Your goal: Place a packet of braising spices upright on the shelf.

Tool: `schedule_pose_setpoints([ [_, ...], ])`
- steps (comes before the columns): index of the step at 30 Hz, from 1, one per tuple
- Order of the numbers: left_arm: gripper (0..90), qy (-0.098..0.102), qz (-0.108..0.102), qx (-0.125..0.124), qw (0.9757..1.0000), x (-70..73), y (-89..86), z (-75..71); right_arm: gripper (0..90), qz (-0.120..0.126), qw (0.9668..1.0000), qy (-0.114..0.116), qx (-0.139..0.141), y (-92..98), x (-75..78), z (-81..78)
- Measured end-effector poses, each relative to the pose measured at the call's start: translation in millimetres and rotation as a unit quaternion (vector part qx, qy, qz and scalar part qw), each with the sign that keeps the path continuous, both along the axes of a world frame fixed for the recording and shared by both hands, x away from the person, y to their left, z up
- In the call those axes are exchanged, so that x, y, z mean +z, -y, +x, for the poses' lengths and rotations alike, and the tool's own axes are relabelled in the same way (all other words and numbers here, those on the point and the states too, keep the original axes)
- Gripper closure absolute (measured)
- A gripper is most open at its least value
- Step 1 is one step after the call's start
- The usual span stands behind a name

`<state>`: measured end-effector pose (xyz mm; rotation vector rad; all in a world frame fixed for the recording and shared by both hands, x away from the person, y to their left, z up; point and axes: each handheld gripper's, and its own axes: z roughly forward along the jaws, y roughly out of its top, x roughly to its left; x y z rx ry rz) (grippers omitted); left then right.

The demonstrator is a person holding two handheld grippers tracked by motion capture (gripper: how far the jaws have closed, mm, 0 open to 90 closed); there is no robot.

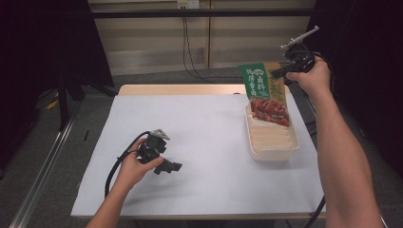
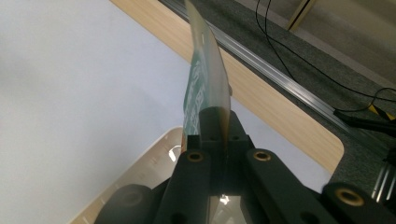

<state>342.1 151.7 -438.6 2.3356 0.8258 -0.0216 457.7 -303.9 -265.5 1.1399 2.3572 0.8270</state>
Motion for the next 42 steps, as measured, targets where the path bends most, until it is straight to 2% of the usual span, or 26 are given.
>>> schedule_pose_setpoints([
  [4,1.6,-0.001,-0.006,0.007,1.0,-0.1,0.2,-0.3,90.0,-0.004,1.0,0.001,0.0,-0.6,-0.1,0.3],
  [7,1.6,0.001,-0.003,0.004,1.0,-0.2,0.2,-0.2,90.0,-0.009,1.0,0.002,0.004,-0.7,-1.8,1.1],
  [12,1.6,-0.001,-0.006,0.008,1.0,-0.4,1.0,-0.9,90.0,-0.004,0.9999,0.004,0.01,-4.6,-0.3,2.6],
  [13,1.6,0.001,0.001,-0.001,1.0,0.1,-0.3,0.2,90.0,-0.001,0.9999,0.006,0.009,-5.7,0.3,2.9],
  [16,1.6,0.002,0.002,0.002,1.0,-0.1,-0.4,0.6,90.0,0.011,0.9999,0.008,0.01,-8.8,1.9,2.8],
  [21,1.6,-0.002,0.002,0.005,1.0,-1.3,0.5,-0.2,90.0,0.009,0.9997,0.014,0.021,-9.1,-3.3,5.5],
  [24,1.6,-0.001,0.003,0.004,1.0,-1.0,0.2,-0.4,90.0,0.006,0.9995,0.017,0.025,-3.9,-8.2,6.0],
  [27,1.6,0.001,0.003,0.006,1.0,-1.1,-0.5,-0.8,90.0,0.019,0.9996,0.013,0.015,5.3,-11.5,3.7],
  [30,1.6,0.002,0.004,0.006,1.0,-1.2,-0.3,-1.4,90.0,0.015,0.9999,0.004,0.003,11.9,-14.6,0.4],
  [33,1.7,0.001,0.003,0.003,1.0,-0.8,0.2,-1.6,90.0,0.01,0.9999,0.004,0.004,17.7,-17.2,-2.2],
  [42,1.8,0.0,0.004,0.003,1.0,-0.7,0.9,-2.3,90.0,0.02,0.9997,0.003,-0.012,31.1,-24.7,-16.1],
])
